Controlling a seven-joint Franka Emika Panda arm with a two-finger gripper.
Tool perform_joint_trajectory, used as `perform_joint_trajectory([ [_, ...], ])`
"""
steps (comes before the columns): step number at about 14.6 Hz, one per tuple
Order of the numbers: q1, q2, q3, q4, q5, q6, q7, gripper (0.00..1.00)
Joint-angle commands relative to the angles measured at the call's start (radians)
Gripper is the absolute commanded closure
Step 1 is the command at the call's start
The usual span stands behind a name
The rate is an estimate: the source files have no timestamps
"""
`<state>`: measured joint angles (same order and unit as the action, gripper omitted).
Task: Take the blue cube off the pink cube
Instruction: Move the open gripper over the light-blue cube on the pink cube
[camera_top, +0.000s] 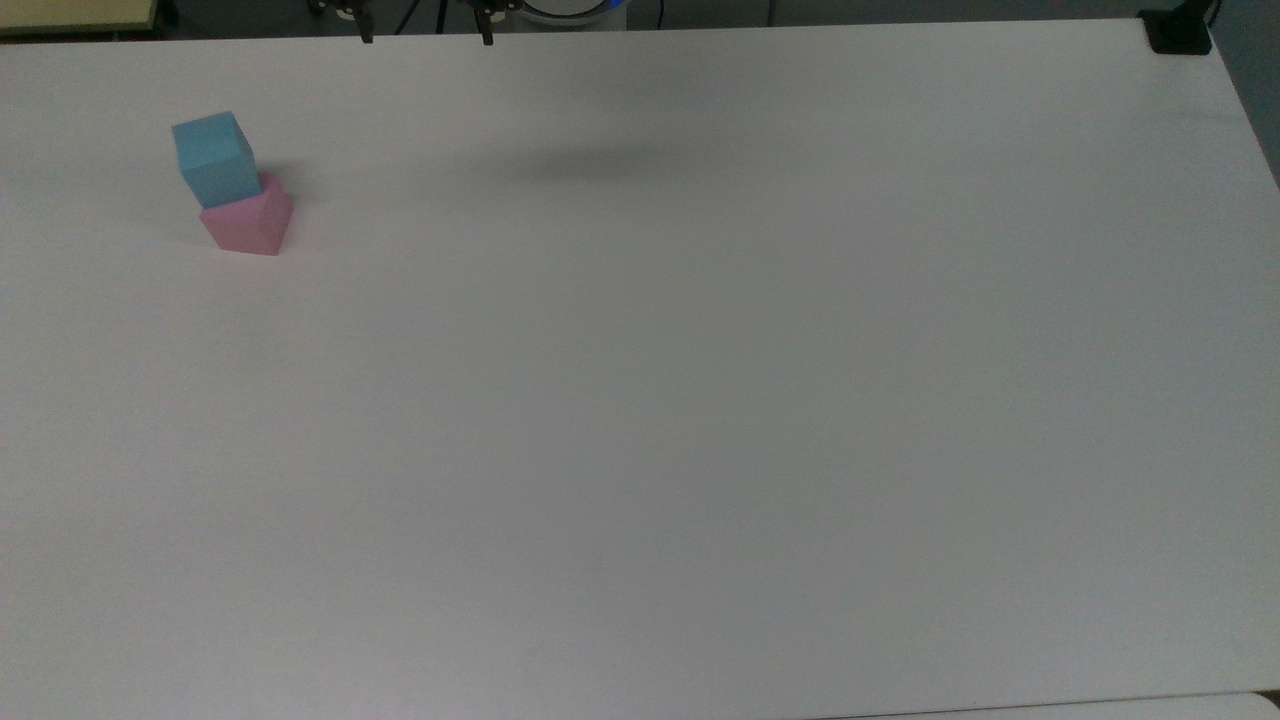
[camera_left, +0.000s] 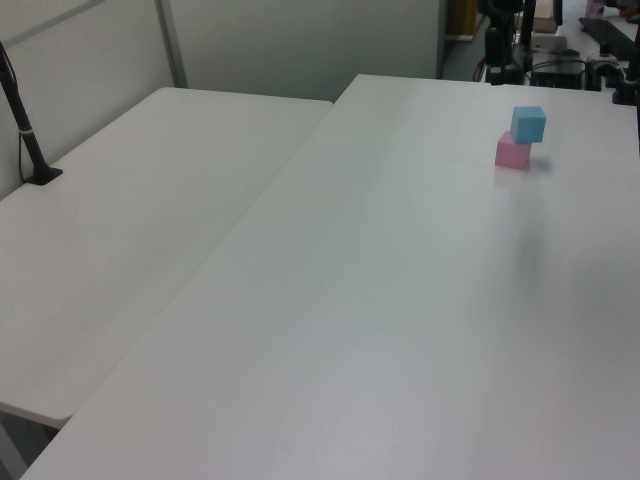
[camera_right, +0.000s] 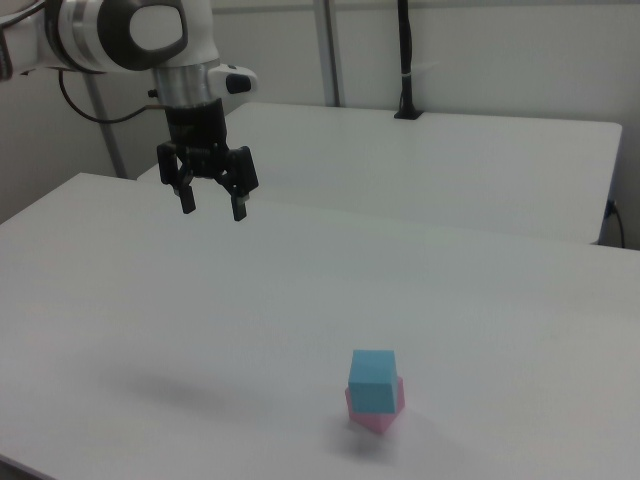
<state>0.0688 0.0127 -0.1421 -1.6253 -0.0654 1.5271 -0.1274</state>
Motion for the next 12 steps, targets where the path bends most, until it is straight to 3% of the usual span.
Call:
perform_joint_trajectory([
  [1, -0.001, -0.010, -0.002, 0.016, -0.008, -0.005, 0.057, 0.00],
  [12, -0.004, -0.002, -0.017, 0.009, -0.004, 0.041, 0.028, 0.00],
])
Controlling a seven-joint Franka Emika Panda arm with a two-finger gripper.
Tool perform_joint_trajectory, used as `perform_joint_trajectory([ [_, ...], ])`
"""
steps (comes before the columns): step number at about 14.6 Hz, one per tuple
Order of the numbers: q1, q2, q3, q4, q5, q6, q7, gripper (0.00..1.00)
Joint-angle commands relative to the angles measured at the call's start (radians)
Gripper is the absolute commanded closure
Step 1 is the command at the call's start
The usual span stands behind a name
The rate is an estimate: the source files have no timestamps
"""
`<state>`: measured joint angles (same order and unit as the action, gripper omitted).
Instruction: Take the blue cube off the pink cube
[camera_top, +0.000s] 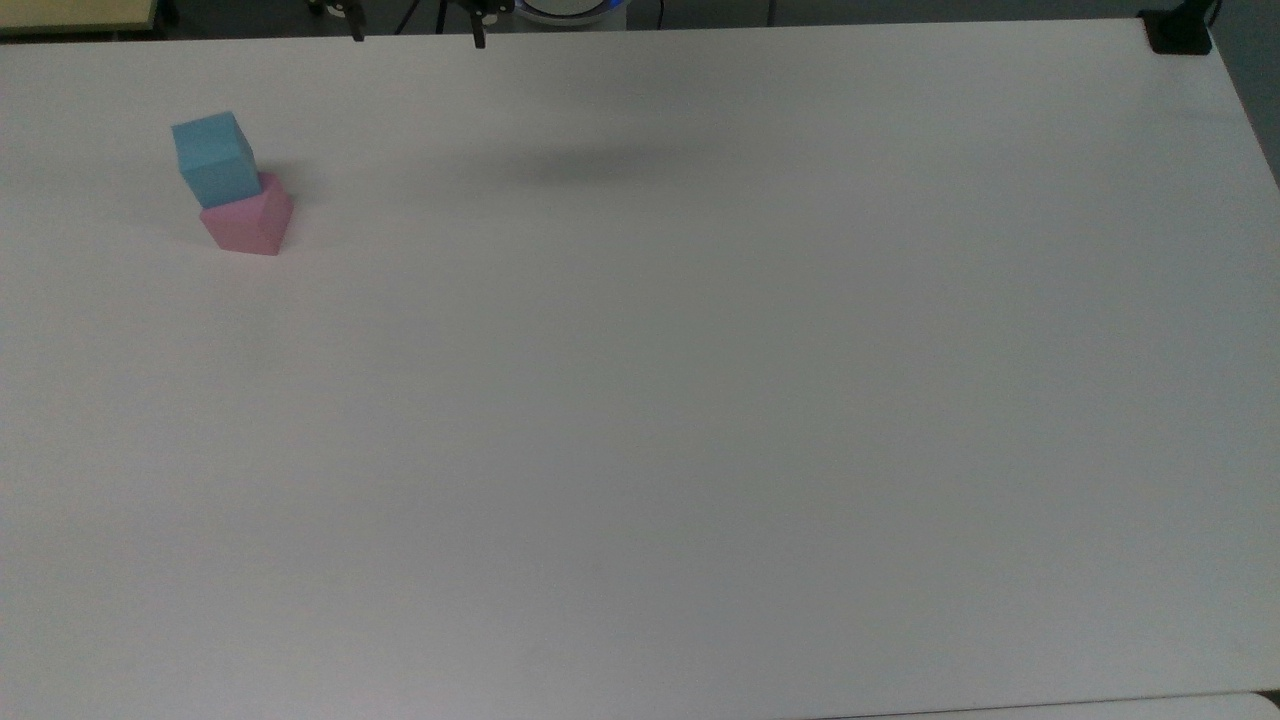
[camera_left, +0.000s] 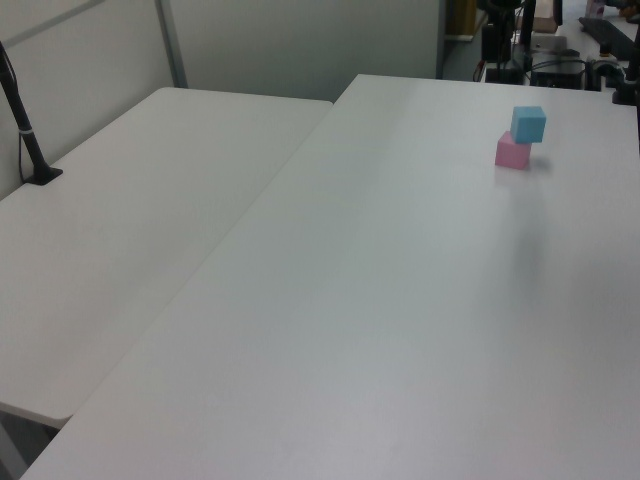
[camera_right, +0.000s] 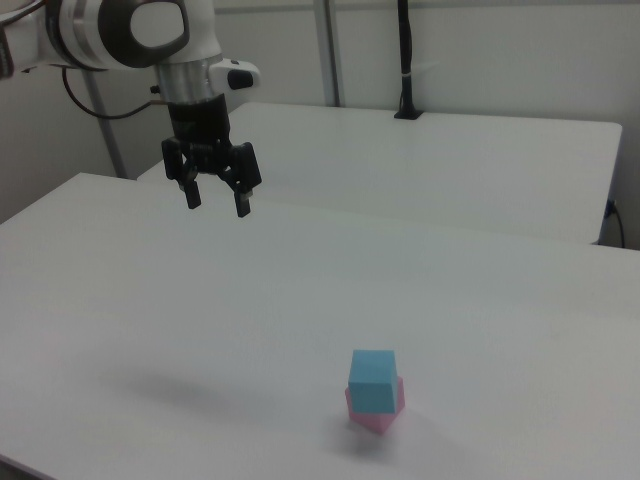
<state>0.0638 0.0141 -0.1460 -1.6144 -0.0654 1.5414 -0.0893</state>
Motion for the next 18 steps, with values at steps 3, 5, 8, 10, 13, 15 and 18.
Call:
perform_joint_trajectory([
  [3, 0.013, -0.008, -0.120, -0.002, -0.001, 0.045, -0.212, 0.00],
  [5, 0.008, -0.003, -0.173, -0.019, -0.002, 0.051, -0.361, 0.00],
  [8, 0.004, -0.005, -0.259, -0.099, -0.002, 0.141, -0.515, 0.00],
  [10, -0.002, -0.003, -0.291, -0.163, -0.007, 0.218, -0.593, 0.00],
  [13, -0.010, 0.007, -0.345, -0.269, -0.013, 0.394, -0.627, 0.00],
  [15, -0.016, 0.033, -0.363, -0.288, -0.014, 0.434, -0.674, 0.00],
  [18, -0.032, 0.055, -0.385, -0.294, -0.014, 0.439, -0.776, 0.00],
])
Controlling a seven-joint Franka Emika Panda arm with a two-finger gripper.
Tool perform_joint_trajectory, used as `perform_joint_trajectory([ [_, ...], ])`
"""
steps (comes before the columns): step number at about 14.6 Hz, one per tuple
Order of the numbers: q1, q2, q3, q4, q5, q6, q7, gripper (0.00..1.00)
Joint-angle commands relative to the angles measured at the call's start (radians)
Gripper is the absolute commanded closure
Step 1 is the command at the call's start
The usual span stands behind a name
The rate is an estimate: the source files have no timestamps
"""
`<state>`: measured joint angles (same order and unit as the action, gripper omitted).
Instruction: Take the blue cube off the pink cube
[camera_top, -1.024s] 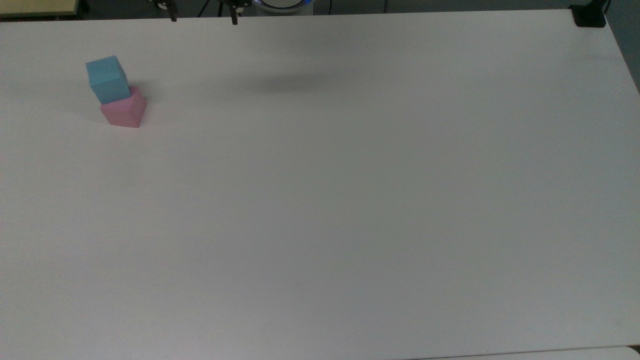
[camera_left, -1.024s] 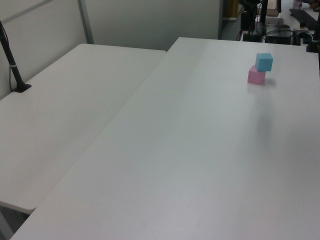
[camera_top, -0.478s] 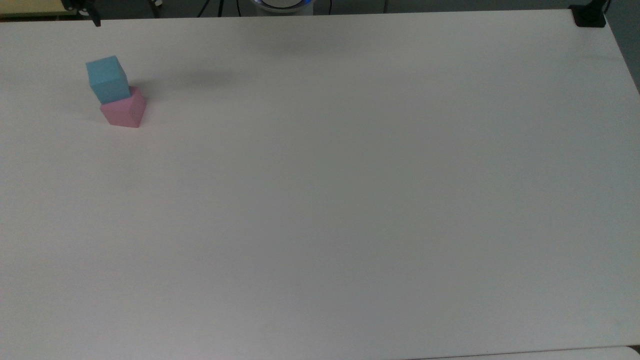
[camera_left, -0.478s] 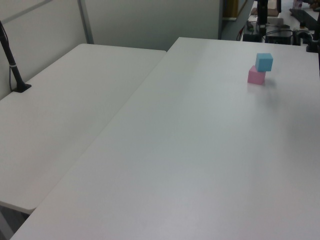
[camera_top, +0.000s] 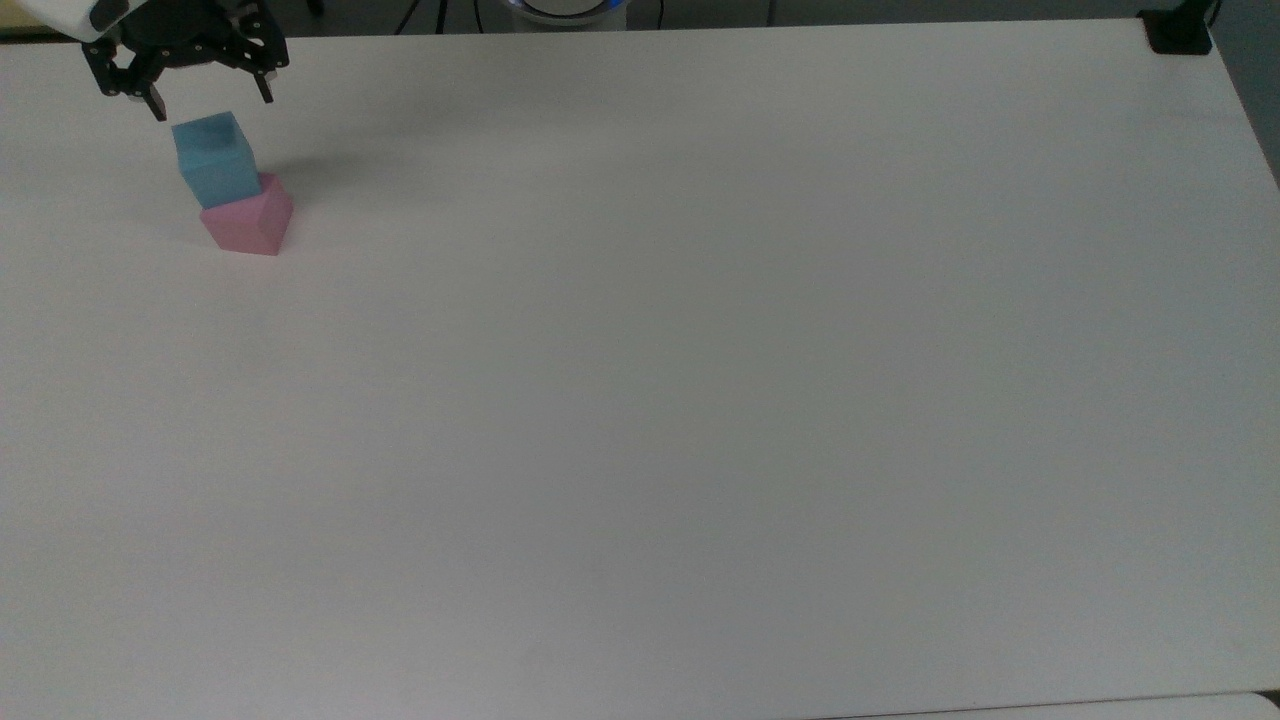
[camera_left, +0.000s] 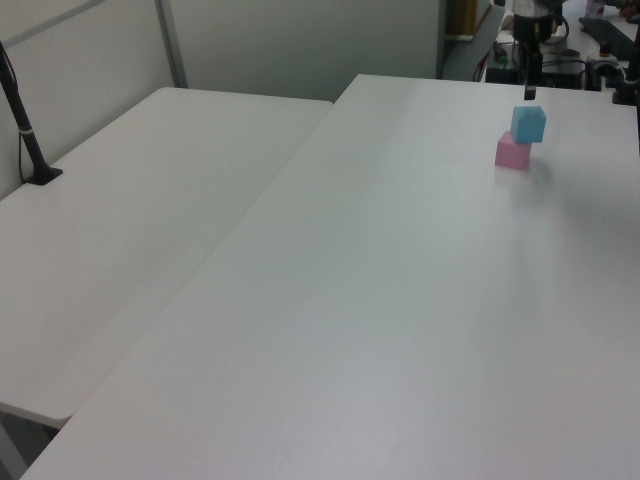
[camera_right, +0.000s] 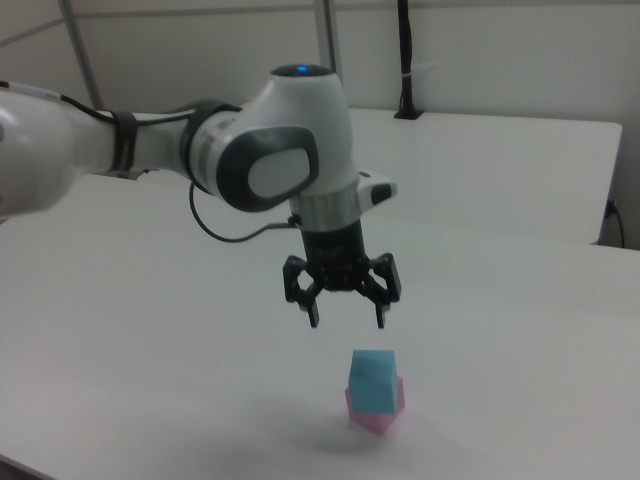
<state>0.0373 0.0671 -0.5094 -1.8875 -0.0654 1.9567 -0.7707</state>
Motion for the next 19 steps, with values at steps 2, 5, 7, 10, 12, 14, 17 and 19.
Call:
perform_joint_trajectory([
  [2, -0.007, 0.034, -0.038, -0.036, -0.014, 0.065, -0.140, 0.00],
  [5, -0.011, 0.089, -0.040, -0.051, -0.016, 0.125, -0.140, 0.00],
  [7, -0.016, 0.111, -0.040, -0.051, -0.014, 0.151, -0.136, 0.00],
  [10, -0.005, 0.112, -0.038, -0.056, -0.014, 0.154, -0.104, 0.11],
  [12, 0.001, 0.109, -0.034, -0.059, -0.014, 0.143, -0.076, 0.55],
  [14, 0.006, 0.097, -0.031, -0.058, -0.011, 0.110, -0.071, 0.79],
  [17, 0.013, 0.037, -0.020, -0.047, -0.002, 0.013, -0.064, 0.82],
  [19, 0.062, -0.018, 0.011, -0.047, -0.001, -0.033, 0.074, 0.82],
])
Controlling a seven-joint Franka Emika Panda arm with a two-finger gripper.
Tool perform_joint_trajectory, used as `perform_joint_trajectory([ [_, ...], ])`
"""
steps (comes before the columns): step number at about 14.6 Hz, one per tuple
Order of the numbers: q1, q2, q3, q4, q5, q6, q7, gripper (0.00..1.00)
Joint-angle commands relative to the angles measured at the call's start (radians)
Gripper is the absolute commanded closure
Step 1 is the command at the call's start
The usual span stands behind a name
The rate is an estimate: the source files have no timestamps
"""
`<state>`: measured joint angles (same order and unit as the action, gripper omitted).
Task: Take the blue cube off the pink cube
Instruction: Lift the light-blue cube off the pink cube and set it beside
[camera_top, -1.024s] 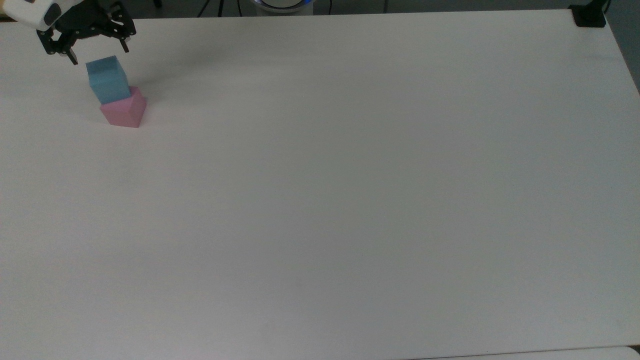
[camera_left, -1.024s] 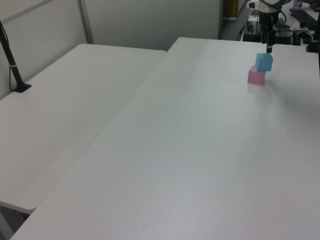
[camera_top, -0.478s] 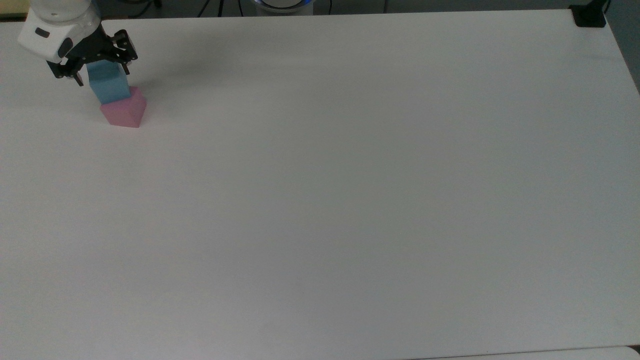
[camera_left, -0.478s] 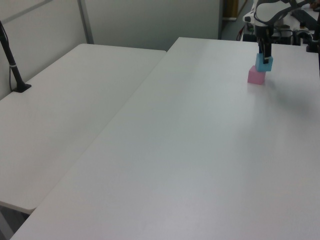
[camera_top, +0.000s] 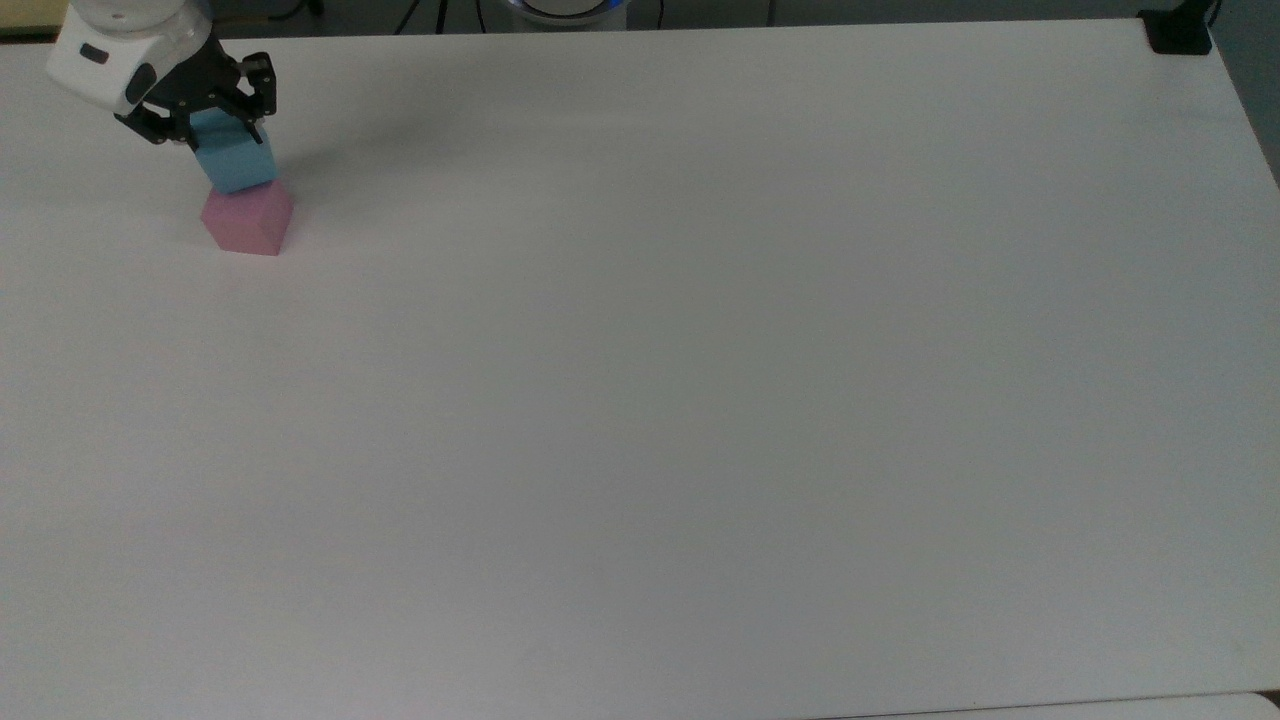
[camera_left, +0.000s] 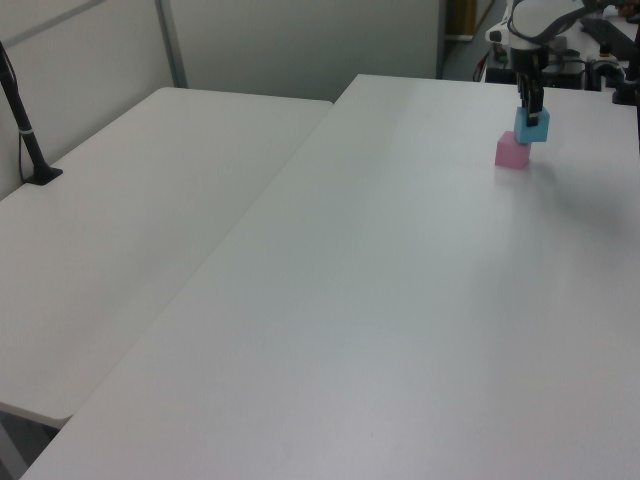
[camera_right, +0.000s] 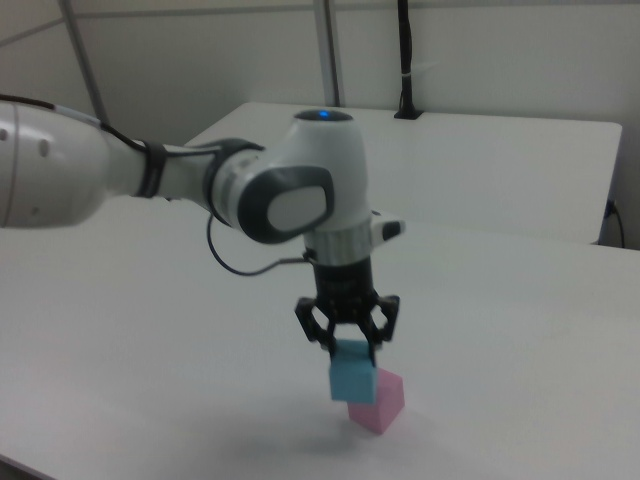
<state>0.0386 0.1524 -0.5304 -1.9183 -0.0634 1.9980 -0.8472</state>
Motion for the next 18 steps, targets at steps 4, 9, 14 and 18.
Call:
perform_joint_trajectory([
  [4, 0.075, -0.103, 0.241, -0.021, -0.004, -0.125, 0.472, 0.82],
  [9, 0.078, -0.099, 0.443, -0.065, -0.016, -0.162, 0.708, 0.80],
  [14, 0.090, -0.082, 0.489, -0.191, -0.091, -0.024, 0.750, 0.66],
  [18, 0.106, -0.036, 0.504, -0.197, -0.113, -0.004, 0.807, 0.36],
])
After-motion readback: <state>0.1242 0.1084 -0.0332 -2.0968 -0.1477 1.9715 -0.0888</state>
